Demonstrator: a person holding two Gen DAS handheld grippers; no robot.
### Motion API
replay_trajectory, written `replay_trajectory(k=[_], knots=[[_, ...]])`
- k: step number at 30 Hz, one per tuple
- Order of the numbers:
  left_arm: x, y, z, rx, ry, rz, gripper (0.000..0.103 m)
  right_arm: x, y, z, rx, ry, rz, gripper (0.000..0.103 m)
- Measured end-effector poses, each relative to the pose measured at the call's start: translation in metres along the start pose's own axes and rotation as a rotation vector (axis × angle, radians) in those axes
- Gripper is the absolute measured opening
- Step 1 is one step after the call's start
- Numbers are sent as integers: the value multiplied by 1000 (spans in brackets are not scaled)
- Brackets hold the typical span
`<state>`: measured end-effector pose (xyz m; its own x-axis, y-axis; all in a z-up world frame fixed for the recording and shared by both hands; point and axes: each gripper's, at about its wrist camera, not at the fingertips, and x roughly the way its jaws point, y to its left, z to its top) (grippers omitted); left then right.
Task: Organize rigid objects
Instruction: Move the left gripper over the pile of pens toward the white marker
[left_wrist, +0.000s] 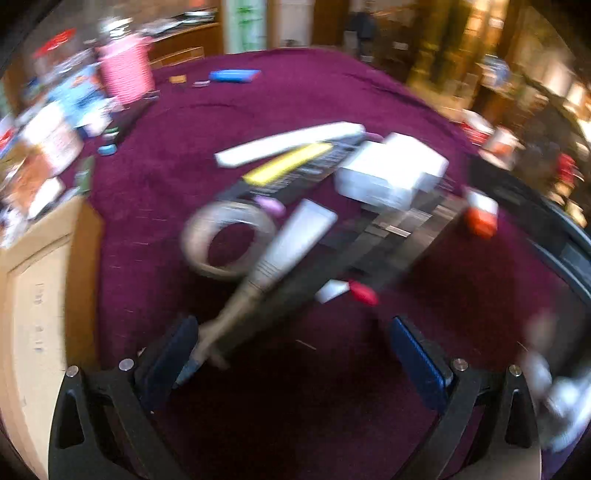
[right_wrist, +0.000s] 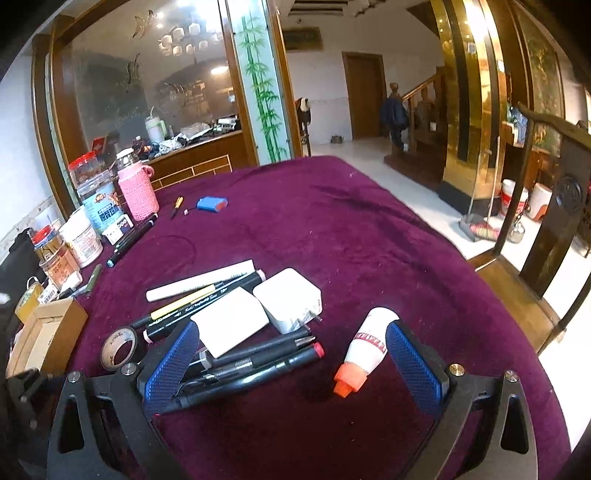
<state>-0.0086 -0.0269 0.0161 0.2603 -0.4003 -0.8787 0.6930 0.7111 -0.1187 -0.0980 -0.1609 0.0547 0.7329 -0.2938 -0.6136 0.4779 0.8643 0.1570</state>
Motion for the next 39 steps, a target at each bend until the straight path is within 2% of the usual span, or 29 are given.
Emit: replay_trajectory(k=[2, 4, 6, 7, 9, 11, 13, 15, 16, 17, 18, 19, 21, 24, 25, 27, 29, 30, 32, 34, 36, 37, 39], knots=[[-2, -11, -13, -11, 101, -216, 92, 1, 0, 0, 0, 6, 2, 102], [-21, -19, -25, 19, 57, -208, 89, 0, 1, -1, 2, 4, 4, 102], [-40, -13, -31, -4, 5, -239, 89, -1, 0, 0, 6, -3, 2, 102], [-48, -7, -33, -26, -30, -232, 89, -2, 0, 0, 9, -7, 1, 102], [-61, 4, -36, -43, -85, -152, 89, -2, 0, 0, 13, -8, 2, 102], [-59, 10, -38, -60, -84, -68, 89, -2, 0, 1, 15, -5, 8, 102], [-54, 16, -38, -88, -67, -39, 89, -3, 0, 1, 16, -12, 8, 102], [-41, 16, -35, -119, -45, -36, 70, -3, 0, 1, 16, -13, 9, 102], [-33, 18, -35, -142, -15, -60, 42, -3, 0, 1, 17, -10, 10, 102], [-24, 20, -32, -161, 8, -81, 33, -2, 0, 1, 19, -3, 13, 102], [-28, 22, -33, -183, -21, -91, 30, -2, -1, 1, 21, 2, 15, 102], [-28, 23, -33, -189, -20, -96, 22, -1, -1, 1, 23, 7, 20, 102], [-31, 22, -35, -196, -33, -95, 22, 0, -1, 1, 27, 18, 29, 102], [-33, 13, -37, -164, -62, 5, 28, 3, -1, 1, 26, 35, 41, 102], [-30, 9, -39, -135, -49, 51, 34, 3, -1, 0, 27, 37, 43, 102], [-28, -3, -40, -92, -65, 72, 47, 3, 0, 0, 25, 33, 36, 102], [-25, -11, -40, -63, -65, 76, 49, 1, 0, 1, 20, 21, 17, 102], [-28, -10, -41, -69, -68, 45, 49, -5, 1, 2, 16, -10, -5, 102], [-35, 0, -39, -112, -90, -18, 49, -28, 3, 4, 8, -133, -53, 102], [-44, 19, -39, -154, -117, 7, 49, -53, 3, 1, 19, -284, -87, 102], [-37, 32, -33, -192, -114, 31, 49, -60, 0, -8, 47, -359, -60, 102], [-37, 41, -34, -219, -103, 31, 49, -55, -2, -8, 58, -323, -40, 102], [-33, 51, -34, -236, -75, 13, 50, -32, -3, -2, 52, -176, -6, 102]])
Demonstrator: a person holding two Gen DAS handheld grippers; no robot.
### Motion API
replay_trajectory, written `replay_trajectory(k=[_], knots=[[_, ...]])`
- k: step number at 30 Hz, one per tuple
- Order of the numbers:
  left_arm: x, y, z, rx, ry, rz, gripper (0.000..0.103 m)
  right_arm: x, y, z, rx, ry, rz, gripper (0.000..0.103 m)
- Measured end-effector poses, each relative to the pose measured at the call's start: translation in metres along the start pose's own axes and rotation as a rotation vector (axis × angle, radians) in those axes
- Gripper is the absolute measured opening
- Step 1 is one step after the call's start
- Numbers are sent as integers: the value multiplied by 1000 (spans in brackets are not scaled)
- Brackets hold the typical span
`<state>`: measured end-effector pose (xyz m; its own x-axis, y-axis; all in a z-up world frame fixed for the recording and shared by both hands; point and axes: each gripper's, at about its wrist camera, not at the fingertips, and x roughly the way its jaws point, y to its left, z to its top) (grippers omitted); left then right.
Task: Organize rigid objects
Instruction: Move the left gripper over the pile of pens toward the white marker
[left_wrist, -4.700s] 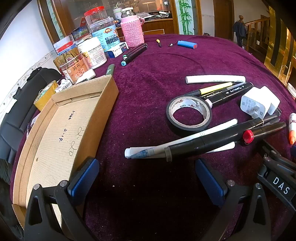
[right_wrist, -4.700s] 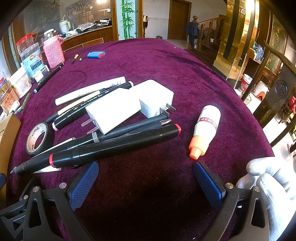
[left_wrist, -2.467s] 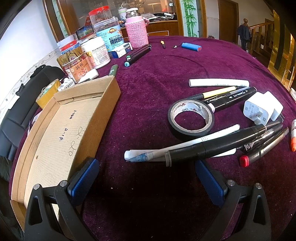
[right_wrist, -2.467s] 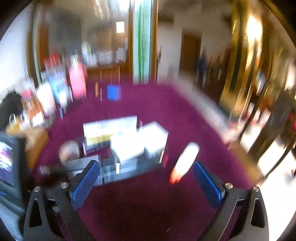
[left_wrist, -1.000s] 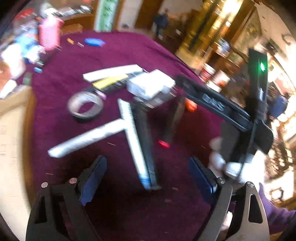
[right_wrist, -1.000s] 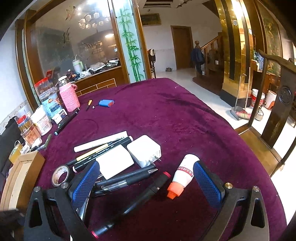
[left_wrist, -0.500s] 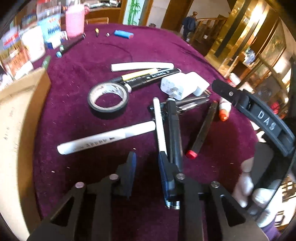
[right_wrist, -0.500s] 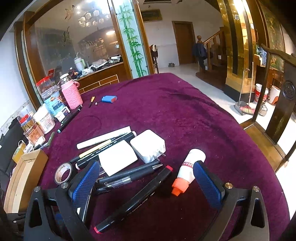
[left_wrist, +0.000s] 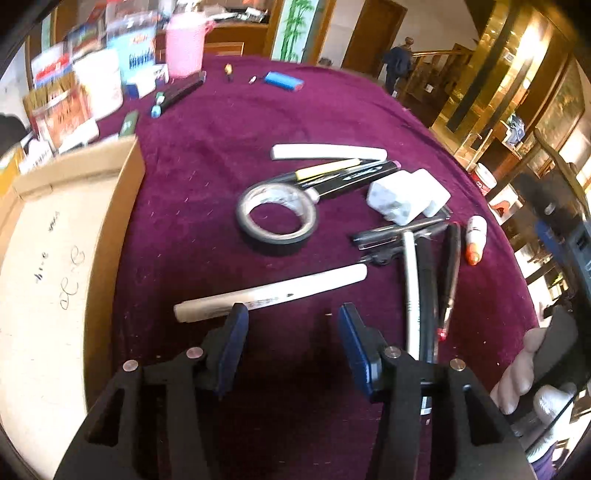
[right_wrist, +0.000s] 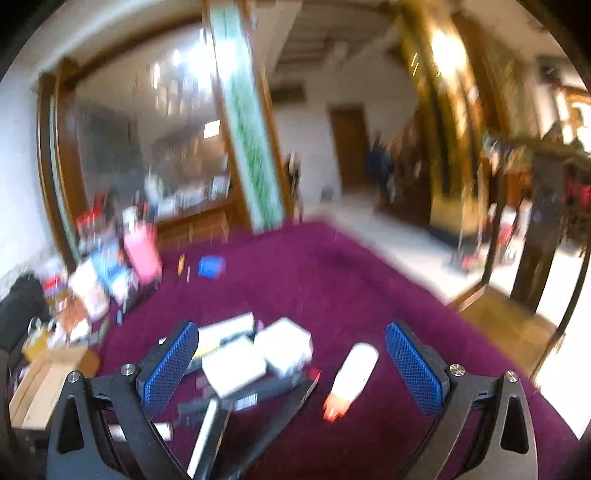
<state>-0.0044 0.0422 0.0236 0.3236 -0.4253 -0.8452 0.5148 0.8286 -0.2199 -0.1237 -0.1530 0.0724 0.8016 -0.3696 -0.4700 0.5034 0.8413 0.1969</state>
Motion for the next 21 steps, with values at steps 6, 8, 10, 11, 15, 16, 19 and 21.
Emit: replay_trajectory(k=[6, 8, 10, 11, 15, 16, 19, 21], knots=[[13, -21, 2, 193, 37, 60, 63, 22, -2, -3, 1, 116, 7, 102], [13, -32, -4, 244, 41, 98, 62, 22, -1, -3, -1, 119, 8, 102], [9, -34, -7, 254, 49, 62, 54, 23, -1, -4, 1, 129, 12, 102], [6, -35, -9, 258, 60, 34, 44, 24, -1, -5, 1, 134, 15, 102], [-11, -34, -16, 240, 137, -163, 13, 28, -3, -6, 15, 169, 32, 102], [-19, -34, -16, 249, 113, -165, 13, 28, -4, -6, 22, 169, 34, 102], [-32, -36, -1, 311, 3, -21, 39, 28, -8, -6, 40, 171, 35, 102], [-26, -35, 12, 351, -18, 2, 59, 30, -9, -7, 48, 180, 33, 102]])
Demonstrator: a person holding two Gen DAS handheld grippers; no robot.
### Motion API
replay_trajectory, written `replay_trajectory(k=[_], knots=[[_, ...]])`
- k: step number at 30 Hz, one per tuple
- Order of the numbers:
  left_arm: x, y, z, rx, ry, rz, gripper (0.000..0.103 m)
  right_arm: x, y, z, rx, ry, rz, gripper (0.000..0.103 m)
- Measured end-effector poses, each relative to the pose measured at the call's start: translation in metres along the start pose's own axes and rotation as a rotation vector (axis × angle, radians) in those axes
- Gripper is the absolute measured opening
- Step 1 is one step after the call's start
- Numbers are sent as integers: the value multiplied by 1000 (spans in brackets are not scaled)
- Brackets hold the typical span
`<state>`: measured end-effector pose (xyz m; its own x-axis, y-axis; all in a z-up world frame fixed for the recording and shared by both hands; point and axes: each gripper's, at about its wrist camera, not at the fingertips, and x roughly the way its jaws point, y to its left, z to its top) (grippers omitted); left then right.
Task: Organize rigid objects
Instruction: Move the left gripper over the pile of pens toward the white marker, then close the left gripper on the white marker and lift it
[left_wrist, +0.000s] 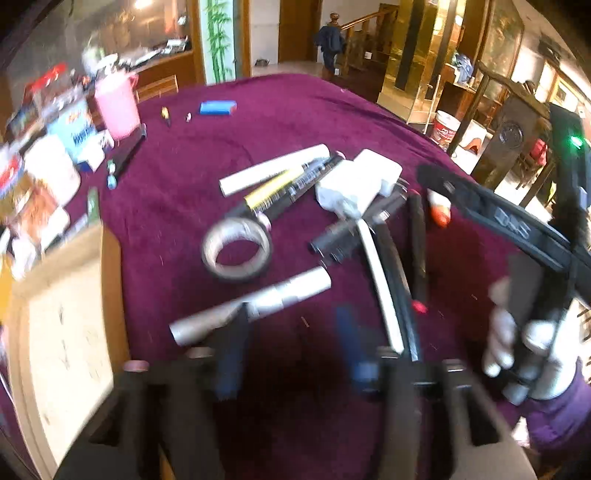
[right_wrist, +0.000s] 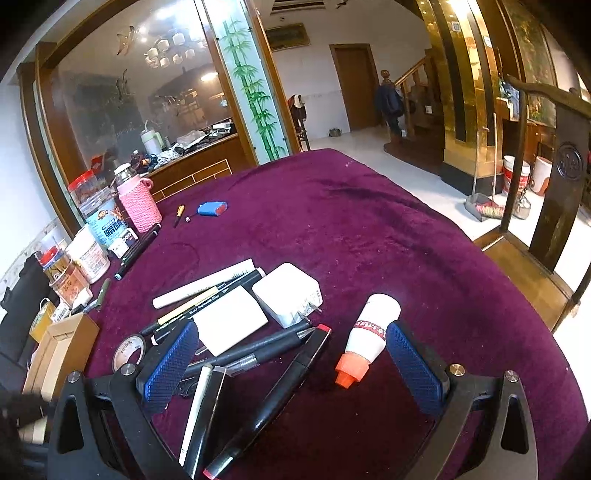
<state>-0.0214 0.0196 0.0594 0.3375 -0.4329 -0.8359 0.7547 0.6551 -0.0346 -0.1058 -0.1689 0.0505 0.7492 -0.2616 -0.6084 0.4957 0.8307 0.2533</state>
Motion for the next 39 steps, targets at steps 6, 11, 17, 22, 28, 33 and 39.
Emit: replay_trajectory(k=[6, 11, 17, 22, 28, 33, 39], knots=[[46, 14, 5, 65, 178, -20, 60, 2, -1, 0, 11, 13, 2, 102], [30, -3, -13, 81, 239, -131, 19, 7, 0, -1, 13, 44, 14, 102], [24, -7, -28, 78, 202, -101, 20, 10, 1, -2, 12, 50, 19, 102], [24, -40, -43, 153, 115, -72, 63, 11, 0, -2, 18, 57, 14, 102], [22, -31, -51, 42, 8, -95, 79, 10, -2, -2, 24, 60, 12, 102], [19, -32, -53, 39, 4, -84, 79, 14, -5, -3, 36, 83, 14, 102], [24, -37, -51, 59, 9, -60, 79, 16, -8, -4, 49, 95, -11, 102]])
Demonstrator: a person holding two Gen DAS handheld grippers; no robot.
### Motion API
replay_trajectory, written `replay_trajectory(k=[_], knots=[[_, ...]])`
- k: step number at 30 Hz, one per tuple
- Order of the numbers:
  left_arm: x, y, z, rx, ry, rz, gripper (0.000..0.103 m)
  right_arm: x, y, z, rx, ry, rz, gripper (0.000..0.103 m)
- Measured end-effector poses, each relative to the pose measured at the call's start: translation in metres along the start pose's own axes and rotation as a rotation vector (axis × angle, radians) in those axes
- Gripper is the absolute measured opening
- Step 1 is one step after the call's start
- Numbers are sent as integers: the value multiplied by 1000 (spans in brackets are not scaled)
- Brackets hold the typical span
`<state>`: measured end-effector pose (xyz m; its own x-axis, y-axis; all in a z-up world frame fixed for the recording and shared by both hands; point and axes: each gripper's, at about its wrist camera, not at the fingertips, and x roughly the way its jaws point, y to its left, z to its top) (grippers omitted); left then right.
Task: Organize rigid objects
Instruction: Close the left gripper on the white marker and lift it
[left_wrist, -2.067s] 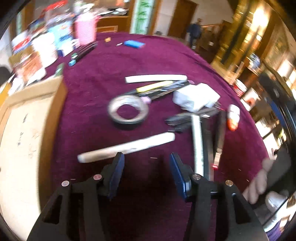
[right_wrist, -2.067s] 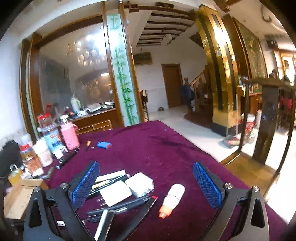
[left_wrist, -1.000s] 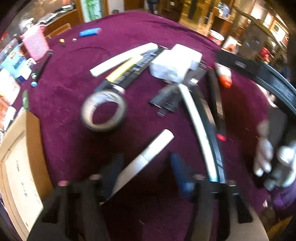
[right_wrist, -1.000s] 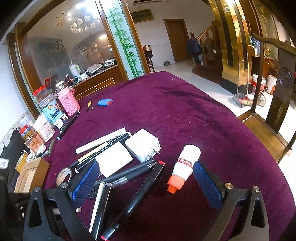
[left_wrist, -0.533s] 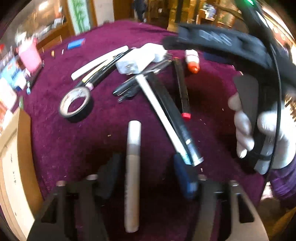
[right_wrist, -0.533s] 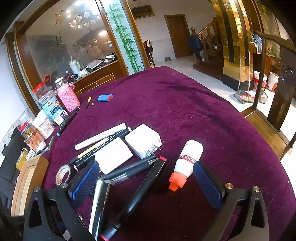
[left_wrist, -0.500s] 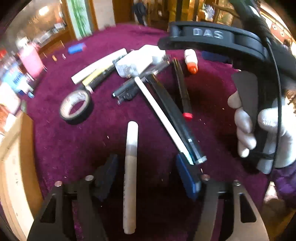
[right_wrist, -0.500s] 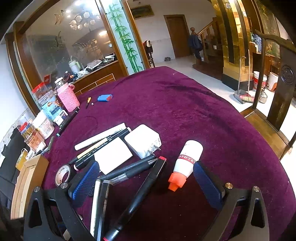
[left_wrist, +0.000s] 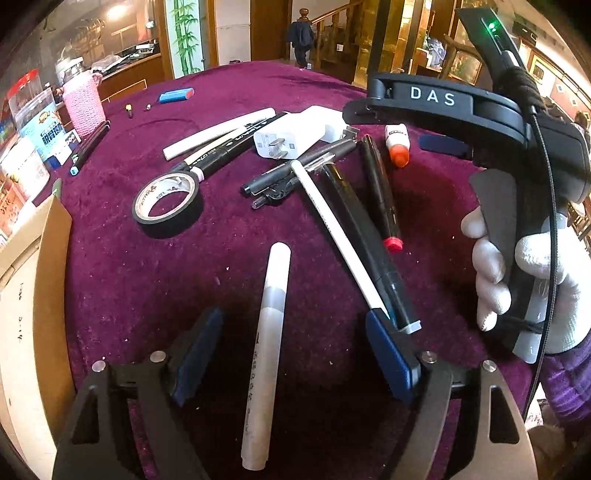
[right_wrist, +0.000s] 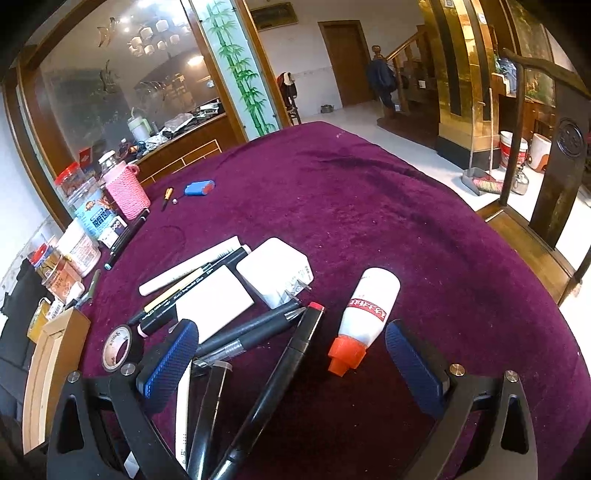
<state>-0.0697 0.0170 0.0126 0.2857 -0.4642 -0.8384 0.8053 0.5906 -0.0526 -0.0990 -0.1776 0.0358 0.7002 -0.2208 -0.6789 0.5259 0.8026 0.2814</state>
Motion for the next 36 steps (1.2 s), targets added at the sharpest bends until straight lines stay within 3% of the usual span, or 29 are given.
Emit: replay_trajectory(k=[11, 18, 31, 36], knots=[[-11, 34, -5, -170, -70, -206, 79, 10, -13, 1, 84, 41, -15, 102], [-14, 43, -6, -226, -92, -270, 79, 16, -21, -1, 140, 67, -40, 102], [-12, 29, -3, -176, -69, -204, 80, 13, -28, -1, 182, 61, 37, 102], [-7, 8, 1, -79, -27, -82, 83, 10, -42, -2, 246, 55, 117, 102]])
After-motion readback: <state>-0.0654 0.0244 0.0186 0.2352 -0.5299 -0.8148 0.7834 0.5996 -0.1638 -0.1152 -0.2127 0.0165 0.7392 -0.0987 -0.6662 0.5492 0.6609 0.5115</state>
